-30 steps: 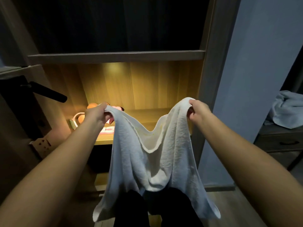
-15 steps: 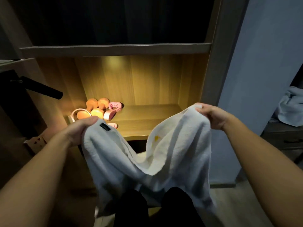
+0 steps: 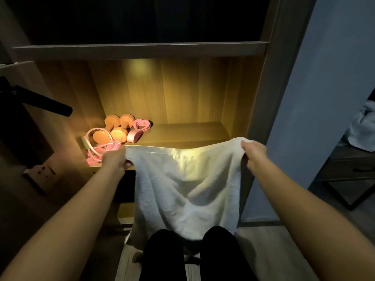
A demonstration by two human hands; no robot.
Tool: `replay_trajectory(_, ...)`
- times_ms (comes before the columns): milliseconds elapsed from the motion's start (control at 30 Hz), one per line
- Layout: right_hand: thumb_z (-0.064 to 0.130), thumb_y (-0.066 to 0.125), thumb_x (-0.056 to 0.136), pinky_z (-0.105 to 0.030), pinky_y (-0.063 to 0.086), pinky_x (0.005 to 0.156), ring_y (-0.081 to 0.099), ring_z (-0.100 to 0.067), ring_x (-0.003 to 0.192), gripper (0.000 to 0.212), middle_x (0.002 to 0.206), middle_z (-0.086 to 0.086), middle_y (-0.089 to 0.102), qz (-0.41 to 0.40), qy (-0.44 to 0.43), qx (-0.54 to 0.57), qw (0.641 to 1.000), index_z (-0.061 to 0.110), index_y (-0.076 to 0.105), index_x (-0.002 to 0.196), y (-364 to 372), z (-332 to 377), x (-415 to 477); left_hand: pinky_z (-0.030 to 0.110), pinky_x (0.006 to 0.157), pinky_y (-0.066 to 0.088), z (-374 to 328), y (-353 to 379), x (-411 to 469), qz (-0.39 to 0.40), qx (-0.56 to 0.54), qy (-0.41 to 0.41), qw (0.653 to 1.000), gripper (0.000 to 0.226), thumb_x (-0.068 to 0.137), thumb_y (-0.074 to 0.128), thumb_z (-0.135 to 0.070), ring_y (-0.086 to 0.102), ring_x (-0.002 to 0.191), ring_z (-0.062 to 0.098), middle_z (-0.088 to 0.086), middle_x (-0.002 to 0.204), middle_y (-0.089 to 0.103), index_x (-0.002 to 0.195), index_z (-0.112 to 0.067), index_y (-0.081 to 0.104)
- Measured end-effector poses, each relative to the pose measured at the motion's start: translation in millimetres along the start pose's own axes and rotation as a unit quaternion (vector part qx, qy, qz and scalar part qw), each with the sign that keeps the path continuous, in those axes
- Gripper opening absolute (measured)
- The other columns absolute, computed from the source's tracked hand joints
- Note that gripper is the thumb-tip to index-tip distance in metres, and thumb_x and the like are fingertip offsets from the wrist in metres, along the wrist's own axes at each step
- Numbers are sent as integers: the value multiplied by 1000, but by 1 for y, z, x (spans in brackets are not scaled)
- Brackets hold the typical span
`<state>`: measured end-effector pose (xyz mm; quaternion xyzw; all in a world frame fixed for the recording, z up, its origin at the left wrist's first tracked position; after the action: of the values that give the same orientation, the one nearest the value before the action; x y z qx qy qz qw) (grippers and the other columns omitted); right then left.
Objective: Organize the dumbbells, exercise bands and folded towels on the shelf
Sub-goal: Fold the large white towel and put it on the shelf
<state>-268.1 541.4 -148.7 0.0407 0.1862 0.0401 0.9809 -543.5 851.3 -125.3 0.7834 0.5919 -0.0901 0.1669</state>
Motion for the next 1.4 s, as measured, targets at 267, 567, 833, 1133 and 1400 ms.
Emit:
replay_trajectory(267,15,71,76,-37,48,66,56,-21,73,15,72,-10,60,201,-135,-130,961,1,67,77,96,-13,-92,27,53,57,17,89,-71,183,146,91,968,15,96,57,-15,64,80,26,16,89,62,86,-3,58)
replay_trajectory(567,10,71,81,-33,55,89,68,-12,92,17,91,3,74,209,-232,-189,931,13,76,96,92,-1,-118,29,65,60,9,90,-90,232,238,143,932,19,85,60,1,70,80,24,20,99,67,103,1,63)
replay_trajectory(833,13,73,82,-25,54,83,66,-1,84,16,82,14,70,195,-309,-205,908,16,77,97,87,8,-133,22,61,58,-8,89,-108,240,352,223,877,21,89,60,-6,70,61,9,5,82,68,109,-9,62)
replay_trajectory(1133,12,66,90,-25,53,90,66,0,95,19,101,5,74,248,-378,-247,857,18,75,106,83,2,-148,24,66,59,1,88,-124,341,332,120,871,17,94,60,-3,72,85,30,27,96,70,106,9,63)
replay_trajectory(1400,11,62,92,-29,54,88,67,-1,94,20,96,10,74,244,-389,-196,866,19,75,105,72,7,-155,29,61,61,-9,86,-132,291,292,232,881,13,89,69,-9,73,65,22,16,77,72,90,2,63)
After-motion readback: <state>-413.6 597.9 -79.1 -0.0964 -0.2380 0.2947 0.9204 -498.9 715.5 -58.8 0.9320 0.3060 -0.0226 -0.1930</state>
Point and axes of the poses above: each hand's wrist, its own x-axis towards the middle knuckle, its own y-axis out of the palm, z = x × y, the point moved 8 cm from there along x, towards the middle knuckle
